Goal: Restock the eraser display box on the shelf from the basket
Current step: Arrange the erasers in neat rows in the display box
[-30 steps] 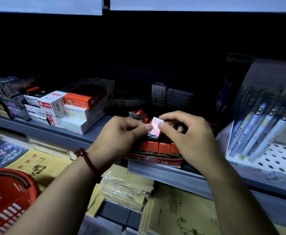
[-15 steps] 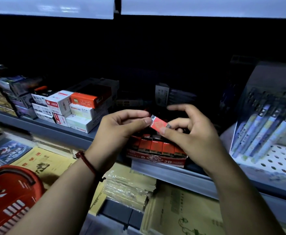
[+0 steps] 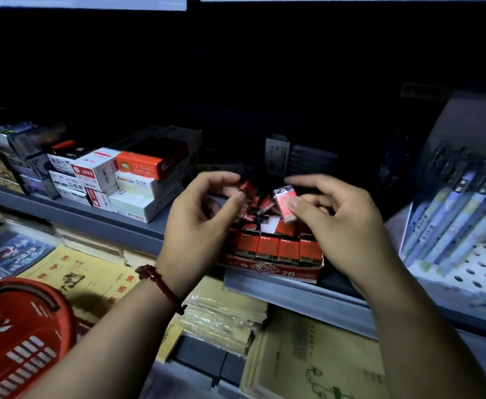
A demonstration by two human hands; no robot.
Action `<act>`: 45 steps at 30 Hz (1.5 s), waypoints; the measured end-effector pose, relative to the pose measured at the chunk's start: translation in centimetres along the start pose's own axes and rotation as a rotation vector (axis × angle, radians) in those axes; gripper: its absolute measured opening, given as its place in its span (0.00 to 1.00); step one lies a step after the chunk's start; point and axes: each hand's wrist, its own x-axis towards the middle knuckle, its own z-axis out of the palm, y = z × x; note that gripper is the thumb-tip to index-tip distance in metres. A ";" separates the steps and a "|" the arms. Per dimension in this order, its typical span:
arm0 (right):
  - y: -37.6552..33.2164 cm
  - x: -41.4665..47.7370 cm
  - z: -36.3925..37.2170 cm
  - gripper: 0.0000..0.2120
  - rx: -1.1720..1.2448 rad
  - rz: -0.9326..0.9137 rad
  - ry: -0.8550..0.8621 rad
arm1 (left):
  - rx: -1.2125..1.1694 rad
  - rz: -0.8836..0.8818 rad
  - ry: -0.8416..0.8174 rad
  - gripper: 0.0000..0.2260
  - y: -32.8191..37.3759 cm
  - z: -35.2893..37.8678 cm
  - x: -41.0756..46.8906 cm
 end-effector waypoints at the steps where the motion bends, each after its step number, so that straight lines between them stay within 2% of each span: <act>1: 0.0 0.1 -0.1 0.10 0.015 0.005 0.027 | 0.074 0.039 0.001 0.09 -0.4 -0.2 0.1; 4: 0.4 0.6 -0.3 0.04 0.035 0.056 0.097 | 0.212 0.117 -0.048 0.09 -1.5 -0.7 0.3; 10: 0.8 1.6 0.6 0.06 -0.003 0.062 0.109 | 0.211 0.096 -0.124 0.09 -2.1 -0.3 0.6; 17: 2.3 2.1 1.3 0.07 -0.191 0.029 0.032 | 0.150 0.085 -0.144 0.10 -2.5 -0.3 0.7; 32: 1.6 2.6 0.6 0.08 -0.418 -0.070 -0.126 | 0.140 0.030 -0.159 0.09 -2.5 -0.3 0.6; 36: 1.3 2.2 1.0 0.07 -0.623 -0.097 -0.158 | 0.180 0.001 -0.147 0.08 -2.3 -0.4 0.5; 40: 1.3 2.2 1.2 0.10 -0.770 -0.119 -0.185 | 0.208 -0.005 -0.134 0.07 -2.4 -0.4 0.5; 45: 1.6 2.2 1.0 0.13 -0.777 -0.106 -0.242 | 0.226 -0.024 -0.076 0.07 -2.3 -0.3 0.6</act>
